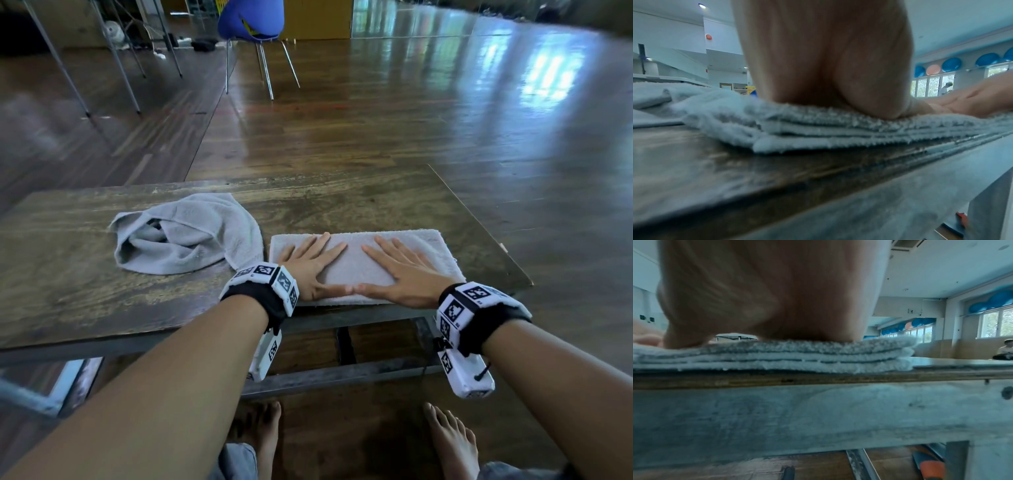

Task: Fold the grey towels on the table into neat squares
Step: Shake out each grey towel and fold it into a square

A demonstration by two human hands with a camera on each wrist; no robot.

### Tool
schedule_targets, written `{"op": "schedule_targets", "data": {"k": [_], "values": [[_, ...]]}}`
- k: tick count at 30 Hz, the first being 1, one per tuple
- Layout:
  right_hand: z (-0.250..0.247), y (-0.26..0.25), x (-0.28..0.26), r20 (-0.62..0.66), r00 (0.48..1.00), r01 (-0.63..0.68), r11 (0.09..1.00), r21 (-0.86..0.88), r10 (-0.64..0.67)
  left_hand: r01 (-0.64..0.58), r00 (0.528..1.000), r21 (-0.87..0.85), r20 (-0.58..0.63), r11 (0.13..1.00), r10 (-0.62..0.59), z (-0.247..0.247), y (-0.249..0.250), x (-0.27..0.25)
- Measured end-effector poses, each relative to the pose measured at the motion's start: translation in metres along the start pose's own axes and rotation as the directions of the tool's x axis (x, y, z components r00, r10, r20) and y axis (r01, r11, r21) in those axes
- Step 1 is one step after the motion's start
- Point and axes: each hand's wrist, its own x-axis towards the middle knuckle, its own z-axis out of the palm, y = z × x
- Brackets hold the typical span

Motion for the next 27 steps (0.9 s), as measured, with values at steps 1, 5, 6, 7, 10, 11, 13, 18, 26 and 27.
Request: {"op": "schedule_targets", "data": {"k": [1, 5, 6, 7, 10, 11, 13, 18, 26, 27], "values": [[0.0, 0.003, -0.001, 0.002, 1.0, -0.024, 1.0, -0.001, 0.024, 0.003, 1.0, -0.005, -0.008, 1.0, -0.003, 0.002, -0.002, 0.001], [-0.006, 0.01, -0.007, 0.019, 0.993, -0.119, 0.993, 0.009, 0.119, 0.04, 0.999, 0.0, -0.034, 0.999, -0.04, 0.005, -0.013, 0.002], [-0.008, 0.012, -0.009, 0.026, 0.989, -0.149, 0.989, 0.011, 0.148, 0.053, 0.998, 0.0, -0.035, 0.999, -0.053, 0.006, -0.016, 0.001], [-0.009, 0.012, -0.011, 0.034, 0.982, -0.184, 0.983, 0.009, 0.184, 0.066, 0.997, -0.001, -0.032, 0.998, -0.066, 0.006, -0.018, 0.0], [-0.014, 0.013, -0.014, 0.065, 0.956, -0.289, 0.957, 0.018, 0.288, 0.12, 0.993, -0.012, -0.019, 0.993, -0.121, 0.005, -0.022, -0.007], [-0.016, 0.013, -0.014, 0.076, 0.948, -0.31, 0.95, 0.024, 0.308, 0.141, 0.99, -0.025, -0.014, 0.99, -0.141, 0.005, -0.023, -0.009], [-0.018, 0.013, -0.015, 0.088, 0.941, -0.33, 0.944, 0.019, 0.327, 0.172, 0.985, -0.04, 0.003, 0.984, -0.172, 0.003, -0.023, -0.014], [-0.006, 0.006, -0.013, -0.128, 0.942, -0.322, 0.941, -0.102, 0.309, 0.19, 0.982, 0.032, -0.004, 0.981, -0.19, -0.012, -0.011, -0.014], [0.016, -0.032, 0.027, -0.121, 0.993, -0.013, 0.998, -0.056, 0.007, 0.018, 0.998, -0.114, -0.051, 0.993, -0.024, -0.009, 0.011, 0.006], [0.018, -0.03, 0.028, -0.12, 0.993, -0.025, 0.999, -0.045, 0.019, 0.023, 0.999, -0.108, -0.044, 0.994, -0.028, -0.006, 0.008, 0.005]]}}
